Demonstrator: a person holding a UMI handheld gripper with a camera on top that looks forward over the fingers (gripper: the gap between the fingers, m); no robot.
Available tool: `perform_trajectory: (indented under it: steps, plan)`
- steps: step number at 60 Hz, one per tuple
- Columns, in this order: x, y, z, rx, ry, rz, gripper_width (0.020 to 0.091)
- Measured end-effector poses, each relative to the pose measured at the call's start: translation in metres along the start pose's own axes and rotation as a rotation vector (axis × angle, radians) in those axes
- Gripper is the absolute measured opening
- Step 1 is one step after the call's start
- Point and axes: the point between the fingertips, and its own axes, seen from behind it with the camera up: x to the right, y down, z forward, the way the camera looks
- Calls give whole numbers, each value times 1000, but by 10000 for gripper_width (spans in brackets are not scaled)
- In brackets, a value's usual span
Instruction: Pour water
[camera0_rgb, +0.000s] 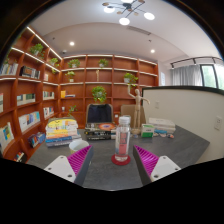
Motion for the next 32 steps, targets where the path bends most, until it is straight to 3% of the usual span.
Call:
perform_trajectory:
  steps: [14,32]
  plan:
    - [-18,-14,-47,60,-87,18,824]
    - [-11,-9,-67,47,-75,1,827]
